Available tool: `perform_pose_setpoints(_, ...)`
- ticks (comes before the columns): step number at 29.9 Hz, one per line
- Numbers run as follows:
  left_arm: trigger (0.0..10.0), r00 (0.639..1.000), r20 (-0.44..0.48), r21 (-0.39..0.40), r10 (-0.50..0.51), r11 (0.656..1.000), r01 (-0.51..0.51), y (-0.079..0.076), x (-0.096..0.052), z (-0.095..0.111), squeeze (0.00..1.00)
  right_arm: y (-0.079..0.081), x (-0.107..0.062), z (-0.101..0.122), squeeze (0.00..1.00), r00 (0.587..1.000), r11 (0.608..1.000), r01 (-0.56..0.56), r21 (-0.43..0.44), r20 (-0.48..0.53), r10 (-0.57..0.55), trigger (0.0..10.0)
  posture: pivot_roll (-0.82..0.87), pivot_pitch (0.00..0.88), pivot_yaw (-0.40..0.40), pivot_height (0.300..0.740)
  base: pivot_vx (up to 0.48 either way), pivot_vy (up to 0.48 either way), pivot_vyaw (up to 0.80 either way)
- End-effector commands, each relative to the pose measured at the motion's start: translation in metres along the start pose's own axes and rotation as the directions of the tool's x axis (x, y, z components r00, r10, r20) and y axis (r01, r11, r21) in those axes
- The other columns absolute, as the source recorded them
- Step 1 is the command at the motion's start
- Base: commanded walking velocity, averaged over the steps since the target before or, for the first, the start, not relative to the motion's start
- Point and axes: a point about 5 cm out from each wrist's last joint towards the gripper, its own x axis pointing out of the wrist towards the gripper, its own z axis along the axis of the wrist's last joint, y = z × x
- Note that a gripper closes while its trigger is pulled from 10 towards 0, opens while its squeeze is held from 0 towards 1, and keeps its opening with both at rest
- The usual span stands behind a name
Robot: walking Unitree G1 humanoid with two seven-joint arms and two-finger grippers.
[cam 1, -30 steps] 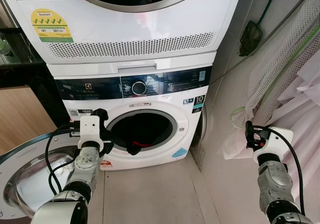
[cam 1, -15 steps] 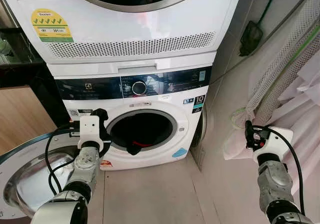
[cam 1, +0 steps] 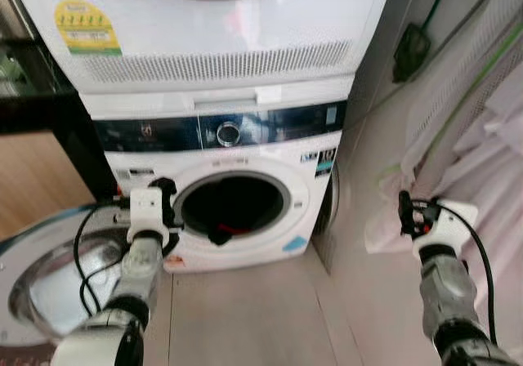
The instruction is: Clothes washing
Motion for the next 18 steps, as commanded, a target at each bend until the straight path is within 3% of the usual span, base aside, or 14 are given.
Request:
perform_pose_setpoints(1,10.0,1.000,0.001,-0.006,0.000,1.000,0.000,0.0008,0.0014,0.0017,0.00,-0.0019,0.0001,0.0022,0.00,1.000,1.000,0.006,-0.010,0.013,-0.006,10.0,0.04,0.025,-0.007,0.649,0.000,0.000,0.00)
perform_pose_setpoints(18,10.0,1.000,0.004,-0.022,-0.009,1.000,0.009,-0.0008,0.0051,0.0065,0.00,-0.0016,0.0025,0.0060,0.00,1.000,1.000,-0.001,-0.022,0.023,0.001,10.0,0.04,0.030,-0.010,0.649,0.000,0.000,0.00)
